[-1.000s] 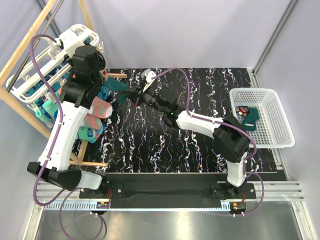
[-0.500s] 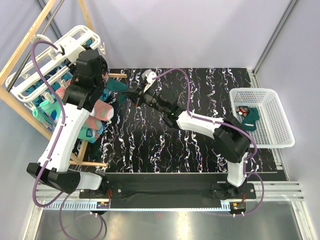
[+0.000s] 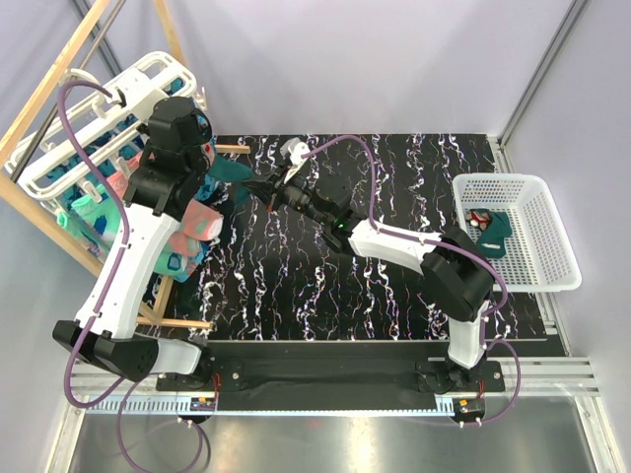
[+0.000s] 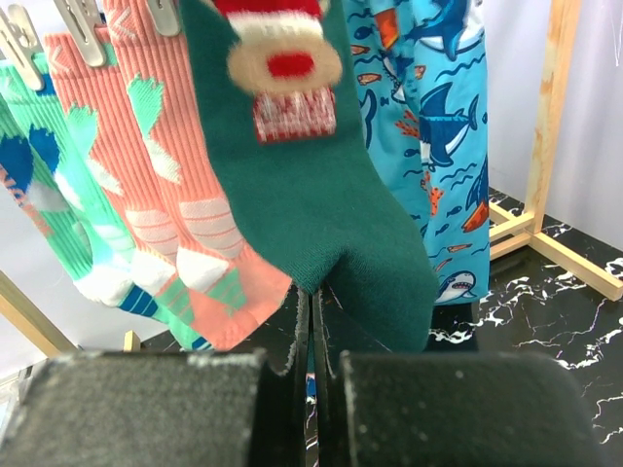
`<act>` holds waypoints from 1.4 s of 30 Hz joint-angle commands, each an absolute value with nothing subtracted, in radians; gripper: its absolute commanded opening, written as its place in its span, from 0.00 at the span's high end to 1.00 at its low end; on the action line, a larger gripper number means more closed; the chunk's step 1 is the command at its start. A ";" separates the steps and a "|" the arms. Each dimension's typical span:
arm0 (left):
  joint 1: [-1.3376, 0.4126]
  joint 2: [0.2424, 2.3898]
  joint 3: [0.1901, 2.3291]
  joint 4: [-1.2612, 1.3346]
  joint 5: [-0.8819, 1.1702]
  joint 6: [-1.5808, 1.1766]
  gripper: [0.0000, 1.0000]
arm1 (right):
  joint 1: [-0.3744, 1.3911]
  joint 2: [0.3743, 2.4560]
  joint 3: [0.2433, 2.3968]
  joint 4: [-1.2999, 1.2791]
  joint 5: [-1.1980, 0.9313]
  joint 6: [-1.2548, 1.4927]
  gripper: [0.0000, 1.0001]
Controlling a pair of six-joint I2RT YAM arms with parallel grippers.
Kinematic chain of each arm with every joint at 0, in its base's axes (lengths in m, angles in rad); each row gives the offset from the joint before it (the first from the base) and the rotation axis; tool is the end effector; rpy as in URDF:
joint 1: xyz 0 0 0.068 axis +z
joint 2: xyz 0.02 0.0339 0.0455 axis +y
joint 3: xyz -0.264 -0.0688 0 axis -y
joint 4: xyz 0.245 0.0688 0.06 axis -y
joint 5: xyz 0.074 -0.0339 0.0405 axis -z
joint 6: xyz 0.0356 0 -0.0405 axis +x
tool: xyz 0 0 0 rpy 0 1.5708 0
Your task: Remove the socks clipped to the hanger
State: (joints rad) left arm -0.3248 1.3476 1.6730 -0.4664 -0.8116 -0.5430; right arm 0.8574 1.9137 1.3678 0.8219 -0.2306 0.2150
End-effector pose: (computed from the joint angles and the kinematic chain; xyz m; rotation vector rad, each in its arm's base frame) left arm 0.2661 -0.0623 0.4923 -0.7495 1.4899 0.0389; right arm 0.2909 0.3485 0.3158 -0.6286 1.2277 1.0569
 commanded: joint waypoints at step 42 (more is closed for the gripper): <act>-0.371 1.088 1.628 -0.671 -0.051 -0.436 0.01 | 0.321 1.275 1.492 -0.538 0.512 0.164 1.00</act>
State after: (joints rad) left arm -0.3668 1.1500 1.6684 -0.7101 -0.2504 -0.4793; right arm 0.3782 1.3048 1.4490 -0.2901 0.3676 0.2111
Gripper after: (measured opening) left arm 0.984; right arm 0.012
